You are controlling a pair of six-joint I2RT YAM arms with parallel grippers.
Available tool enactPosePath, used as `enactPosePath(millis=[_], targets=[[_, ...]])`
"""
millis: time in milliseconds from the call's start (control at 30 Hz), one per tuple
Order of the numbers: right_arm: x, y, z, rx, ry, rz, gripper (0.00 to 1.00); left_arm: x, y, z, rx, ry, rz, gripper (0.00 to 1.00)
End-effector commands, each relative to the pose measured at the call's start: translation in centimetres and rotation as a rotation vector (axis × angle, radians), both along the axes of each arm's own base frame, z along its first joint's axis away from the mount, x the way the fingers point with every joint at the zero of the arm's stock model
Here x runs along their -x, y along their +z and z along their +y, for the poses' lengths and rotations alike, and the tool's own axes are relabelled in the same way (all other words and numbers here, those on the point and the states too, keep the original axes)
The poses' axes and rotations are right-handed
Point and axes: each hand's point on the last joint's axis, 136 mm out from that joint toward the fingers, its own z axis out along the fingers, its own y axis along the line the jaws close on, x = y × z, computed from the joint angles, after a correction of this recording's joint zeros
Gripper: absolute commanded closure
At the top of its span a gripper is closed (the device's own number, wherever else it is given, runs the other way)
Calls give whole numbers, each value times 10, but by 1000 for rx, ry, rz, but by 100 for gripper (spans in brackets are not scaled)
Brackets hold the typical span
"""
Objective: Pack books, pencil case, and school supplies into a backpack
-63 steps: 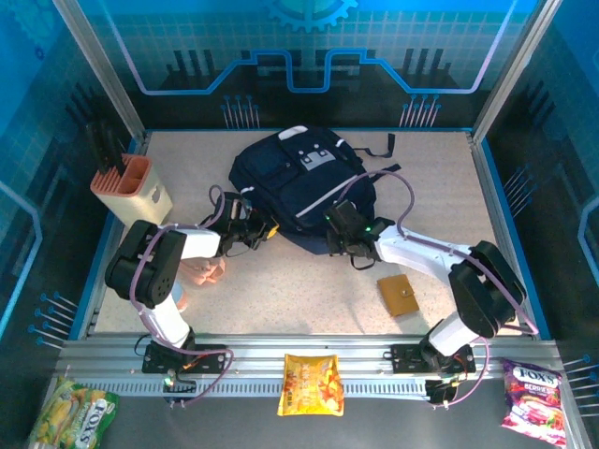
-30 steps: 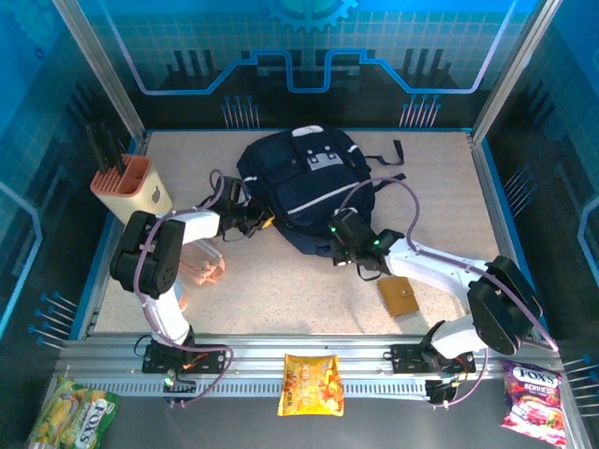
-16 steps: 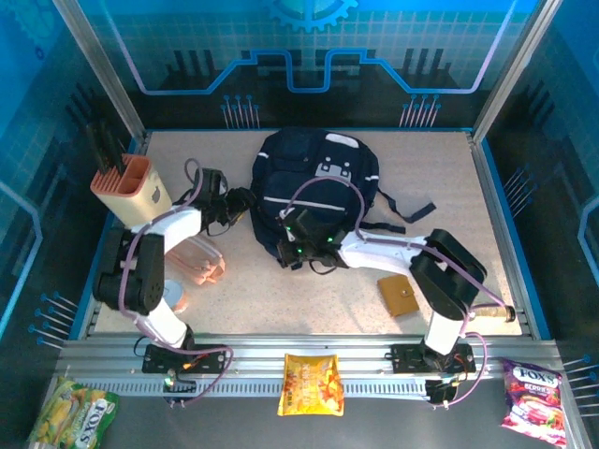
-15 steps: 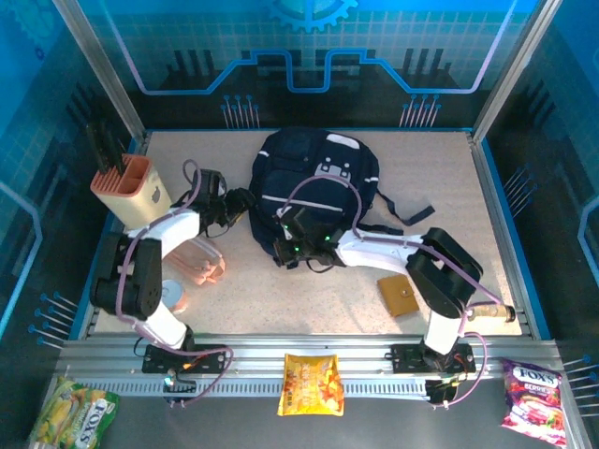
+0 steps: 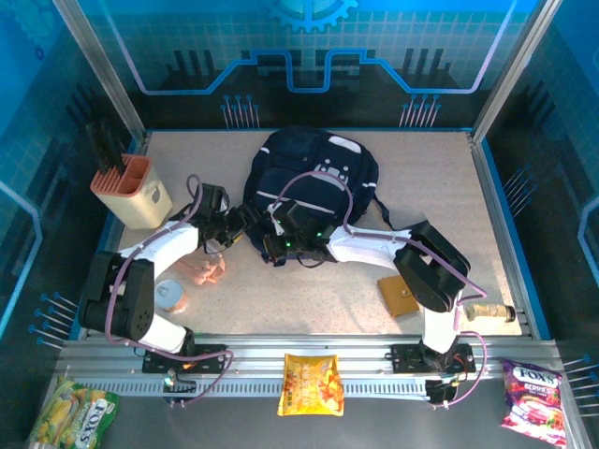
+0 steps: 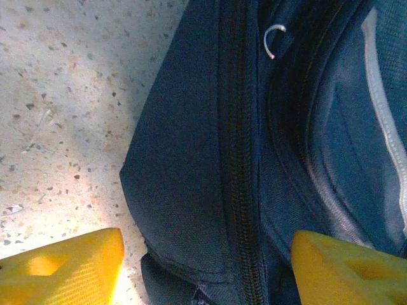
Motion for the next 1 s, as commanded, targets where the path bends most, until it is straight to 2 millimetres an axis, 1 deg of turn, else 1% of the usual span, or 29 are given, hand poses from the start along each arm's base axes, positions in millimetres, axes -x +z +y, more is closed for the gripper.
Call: enactPosePath(millis=[0, 200, 300, 333, 400, 467, 600, 733, 833, 967], targets=[[4, 10, 16, -56, 35, -11, 100, -5, -3, -5, -9, -23, 23, 29], [6, 7, 14, -50, 33, 3, 100, -15, -15, -7, -15, -7, 46, 41], [8, 3, 8, -26, 16, 12, 100, -17, -19, -3, -30, 16, 44, 51], [9, 1, 3, -13, 3, 15, 100, -17, -20, -2, -37, 23, 45, 56], [11, -2, -9, 17, -29, 17, 100, -17, -25, 1, -51, 34, 49, 65], [14, -6, -26, 55, -67, 19, 100, -16, -28, 4, -64, 42, 51, 74], [22, -15, -62, 135, -145, 15, 100, -17, -31, 5, -70, 47, 52, 87], [29, -23, -99, 215, -226, -6, 100, -18, -31, 6, -72, 47, 44, 95], [31, -27, -122, 267, -271, -24, 100, -21, -28, 6, -74, 47, 33, 99], [24, -21, -142, 321, -298, -69, 100, -21, -28, 7, -82, 43, 32, 100]])
